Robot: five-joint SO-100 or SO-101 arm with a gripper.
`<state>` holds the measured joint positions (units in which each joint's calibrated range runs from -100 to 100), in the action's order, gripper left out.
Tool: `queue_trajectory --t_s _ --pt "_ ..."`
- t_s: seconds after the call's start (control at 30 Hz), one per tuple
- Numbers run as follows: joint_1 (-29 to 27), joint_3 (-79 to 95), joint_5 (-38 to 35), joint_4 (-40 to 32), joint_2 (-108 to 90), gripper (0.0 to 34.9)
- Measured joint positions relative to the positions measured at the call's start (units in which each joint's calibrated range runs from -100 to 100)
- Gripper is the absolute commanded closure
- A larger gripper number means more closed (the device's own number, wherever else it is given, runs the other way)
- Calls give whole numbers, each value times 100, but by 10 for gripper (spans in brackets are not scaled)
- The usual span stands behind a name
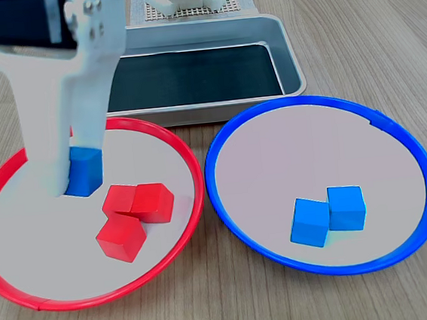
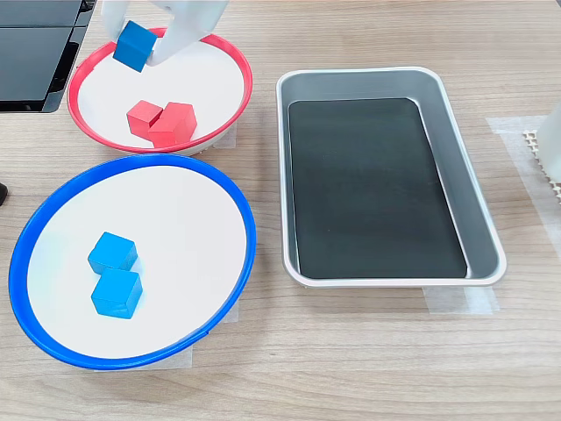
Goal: Relocate any blue block in the red dish to the blue dish, correcting any misplacements.
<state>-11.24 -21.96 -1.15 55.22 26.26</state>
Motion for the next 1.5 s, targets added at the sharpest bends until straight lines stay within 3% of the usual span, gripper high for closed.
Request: queue_trajectory --t_s 0.27,0.97,1.4,1.5 --pt "425 844 -147 171 -887 346" --pt "2434 1379 -44 -212 -708 346" --pt "2504 1407 -63 -351 -43 345" --pt "2513 1443 -73 -351 -26 307"
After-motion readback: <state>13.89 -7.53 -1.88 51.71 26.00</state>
